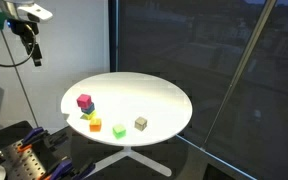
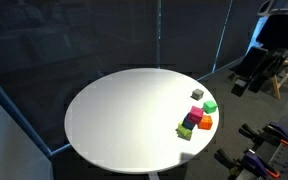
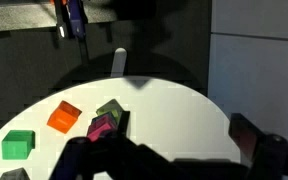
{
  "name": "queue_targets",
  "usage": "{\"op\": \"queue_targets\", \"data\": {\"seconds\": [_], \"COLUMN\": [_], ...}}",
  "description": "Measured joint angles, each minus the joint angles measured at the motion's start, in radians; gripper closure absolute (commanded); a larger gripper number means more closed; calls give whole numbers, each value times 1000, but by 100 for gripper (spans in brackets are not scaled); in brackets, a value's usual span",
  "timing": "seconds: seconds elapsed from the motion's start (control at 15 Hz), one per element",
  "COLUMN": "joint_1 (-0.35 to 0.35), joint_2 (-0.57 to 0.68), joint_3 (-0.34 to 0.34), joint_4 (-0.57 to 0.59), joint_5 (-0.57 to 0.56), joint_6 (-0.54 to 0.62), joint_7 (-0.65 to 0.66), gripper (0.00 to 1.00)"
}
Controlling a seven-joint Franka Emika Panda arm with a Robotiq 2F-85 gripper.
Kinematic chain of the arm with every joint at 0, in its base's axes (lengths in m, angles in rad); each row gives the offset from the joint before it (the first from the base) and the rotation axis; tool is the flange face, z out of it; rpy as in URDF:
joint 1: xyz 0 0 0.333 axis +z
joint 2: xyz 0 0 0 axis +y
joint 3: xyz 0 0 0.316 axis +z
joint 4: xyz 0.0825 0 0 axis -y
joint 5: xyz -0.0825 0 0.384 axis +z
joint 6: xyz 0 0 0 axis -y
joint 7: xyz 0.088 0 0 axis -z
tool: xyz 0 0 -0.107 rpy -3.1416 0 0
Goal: Put the grey block on top of the orange block
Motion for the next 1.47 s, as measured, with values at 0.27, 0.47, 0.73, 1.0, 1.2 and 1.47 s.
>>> {"op": "queue_targets", "data": {"seconds": [0.27, 0.47, 0.73, 1.0, 1.2, 1.47], "joint_1": [0, 0, 0, -20, -58, -120], "joint_2": [8, 8, 9, 9, 9, 15], "joint_3": [0, 0, 0, 0, 0, 0], "joint_4": [0, 0, 1, 7, 16, 27], "joint_5": [0, 0, 0, -8, -33, -86], "joint_6": [0, 0, 0, 0, 0, 0], "joint_7": [0, 0, 0, 0, 0, 0], "gripper": [0, 0, 0, 0, 0, 0]}}
